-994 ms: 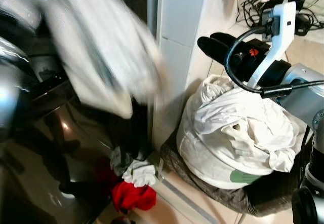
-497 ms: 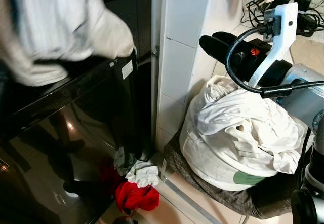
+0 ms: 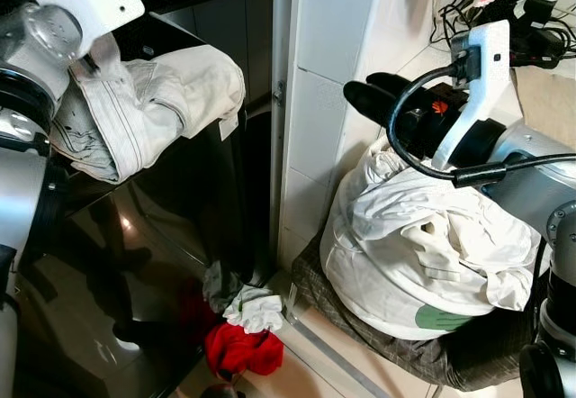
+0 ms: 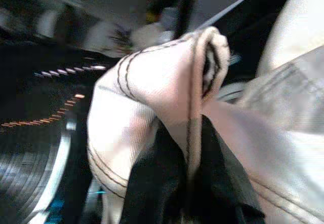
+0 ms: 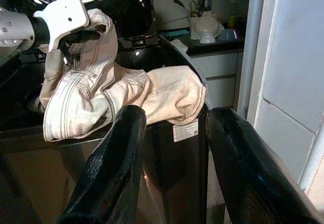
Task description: Clothes washing
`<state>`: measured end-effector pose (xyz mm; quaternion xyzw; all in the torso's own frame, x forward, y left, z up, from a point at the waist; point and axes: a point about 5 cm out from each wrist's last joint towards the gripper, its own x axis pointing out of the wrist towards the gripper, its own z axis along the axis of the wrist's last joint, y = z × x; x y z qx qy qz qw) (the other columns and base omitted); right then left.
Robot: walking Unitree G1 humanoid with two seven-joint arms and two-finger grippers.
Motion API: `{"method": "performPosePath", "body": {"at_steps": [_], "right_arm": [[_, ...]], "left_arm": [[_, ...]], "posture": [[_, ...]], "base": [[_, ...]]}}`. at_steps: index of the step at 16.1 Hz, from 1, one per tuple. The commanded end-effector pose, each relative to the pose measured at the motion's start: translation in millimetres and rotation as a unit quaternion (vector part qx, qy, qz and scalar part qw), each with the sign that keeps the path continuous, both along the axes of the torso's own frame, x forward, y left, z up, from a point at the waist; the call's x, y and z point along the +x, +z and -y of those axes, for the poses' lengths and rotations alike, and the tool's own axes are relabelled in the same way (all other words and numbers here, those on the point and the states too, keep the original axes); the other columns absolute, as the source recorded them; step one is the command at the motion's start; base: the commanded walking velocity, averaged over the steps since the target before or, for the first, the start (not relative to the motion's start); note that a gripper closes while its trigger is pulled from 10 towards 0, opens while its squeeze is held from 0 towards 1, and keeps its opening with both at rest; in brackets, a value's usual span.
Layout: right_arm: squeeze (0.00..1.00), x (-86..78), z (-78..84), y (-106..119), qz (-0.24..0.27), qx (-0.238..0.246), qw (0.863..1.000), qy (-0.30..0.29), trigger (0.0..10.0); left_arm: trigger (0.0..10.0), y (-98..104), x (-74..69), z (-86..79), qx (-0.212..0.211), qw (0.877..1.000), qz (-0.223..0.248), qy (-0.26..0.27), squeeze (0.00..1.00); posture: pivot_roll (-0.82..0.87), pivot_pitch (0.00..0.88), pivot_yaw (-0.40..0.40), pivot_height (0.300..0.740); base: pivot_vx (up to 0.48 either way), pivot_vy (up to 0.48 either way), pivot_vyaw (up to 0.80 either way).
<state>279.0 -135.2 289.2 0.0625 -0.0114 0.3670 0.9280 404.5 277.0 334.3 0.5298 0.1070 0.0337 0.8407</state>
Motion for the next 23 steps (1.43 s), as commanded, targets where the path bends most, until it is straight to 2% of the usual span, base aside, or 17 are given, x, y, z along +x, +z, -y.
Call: {"method": "performPosePath", "body": {"at_steps": [1,3,6,8,9,10,12,13,14,15,16,17,18,19,20,21,23], "right_arm": [[0.00,-0.8,0.2,0.8,0.001,-0.013,1.000,0.000,10.0],[0.00,2.0,-1.8,-1.9,-0.005,-0.018,1.000,0.001,10.0],[0.00,9.7,1.3,-1.9,-0.011,-0.010,0.999,-0.029,10.0],[0.00,11.1,2.5,-2.3,-0.013,-0.011,0.999,-0.035,10.0],[0.00,10.3,1.9,-4.0,-0.016,-0.018,0.999,-0.033,10.0],[0.00,9.3,0.7,-6.7,-0.019,-0.024,0.999,-0.032,10.0],[0.00,9.4,0.6,-9.0,-0.024,-0.032,0.999,-0.034,10.0],[0.00,9.8,0.5,-9.7,-0.026,-0.035,0.998,-0.035,10.0],[0.00,10.0,0.6,-9.9,-0.027,-0.037,0.998,-0.036,10.0],[0.00,10.3,0.8,-10.4,-0.027,-0.039,0.998,-0.038,10.0],[0.00,10.5,0.4,-11.0,-0.028,-0.039,0.998,-0.038,10.0],[0.00,10.3,-0.4,-14.0,-0.033,-0.049,0.998,-0.036,10.0],[0.00,10.5,-0.8,-15.5,-0.036,-0.054,0.997,-0.034,10.0],[0.00,11.0,-1.4,-15.5,-0.036,-0.053,0.997,-0.035,10.0],[0.00,11.7,-1.8,-16.1,-0.038,-0.054,0.997,-0.037,10.0],[0.00,12.2,-2.0,-17.0,-0.039,-0.059,0.997,-0.038,10.0],[0.00,13.0,-1.3,-16.5,-0.038,-0.058,0.997,-0.039,10.0]], "left_arm": [[10.0,3.7,-1.0,-1.0,-0.015,1.000,-0.001,-0.003,1.00],[10.0,35.2,-8.4,-13.5,-0.002,0.994,0.106,0.030,1.00],[10.0,56.9,-14.8,-18.4,0.024,0.982,0.180,0.045,1.00],[10.0,49.7,-13.6,-19.5,-0.038,0.987,0.151,0.039,1.00],[10.0,26.0,-10.7,-19.8,-0.061,0.996,0.050,0.027,1.00],[10.0,11.6,-9.5,-18.6,-0.058,0.998,-0.004,0.018,1.00],[10.0,17.3,-9.0,-18.6,-0.030,0.999,0.027,0.029,1.00],[10.0,18.0,-9.7,-19.3,-0.044,0.998,0.023,0.028,0.00],[10.0,16.1,-9.6,-18.0,-0.065,0.998,0.007,0.019,0.00],[10.0,16.6,-10.7,-19.0,-0.044,0.999,-0.012,0.018,0.00],[10.0,23.2,-11.3,-19.2,-0.044,0.999,0.007,0.019,0.00],[10.0,13.5,-12.3,-15.7,-0.100,0.993,-0.062,-0.015,0.00],[10.0,1.6,-15.8,-18.9,-0.083,0.987,-0.134,-0.028,0.00],[10.0,6.1,-16.7,-27.6,-0.032,0.995,-0.096,0.009,0.00],[10.0,12.7,-17.9,-34.5,-0.019,0.998,-0.045,0.039,1.00],[10.0,6.8,-19.0,-31.8,-0.086,0.993,-0.081,0.006,1.00],[10.0,17.6,-18.6,-29.2,-0.086,0.995,-0.046,-0.008,1.00]], "posture": [[-0.06,0.000,-0.005,0.740],[-0.05,0.000,-0.022,0.740],[-0.04,0.000,-0.021,0.740],[-0.04,0.000,-0.020,0.740],[-0.04,0.000,-0.014,0.740],[-0.04,0.000,-0.014,0.740],[-0.05,0.000,-0.015,0.740],[-0.05,0.000,-0.013,0.740],[-0.05,0.000,-0.013,0.740],[-0.04,0.000,-0.011,0.740],[-0.04,0.000,-0.012,0.740],[-0.04,0.000,-0.012,0.740],[-0.04,0.000,-0.012,0.740],[-0.04,0.000,-0.015,0.740],[-0.04,0.000,-0.017,0.740],[-0.04,0.000,-0.016,0.740],[-0.03,0.000,-0.022,0.740]], "base": [[0.000,0.000,0.00],[0.000,0.000,0.00],[0.000,0.000,0.00],[0.000,0.000,0.00],[0.000,0.000,0.00],[0.000,0.000,0.00],[0.000,0.000,0.00],[0.000,0.000,0.00],[0.000,0.000,0.00],[0.000,0.000,0.00],[0.000,0.000,0.00],[0.000,0.000,0.00],[0.000,0.000,0.00],[0.000,0.000,0.00],[0.000,0.000,0.00],[0.000,0.000,0.00],[0.000,0.000,0.00]]}}
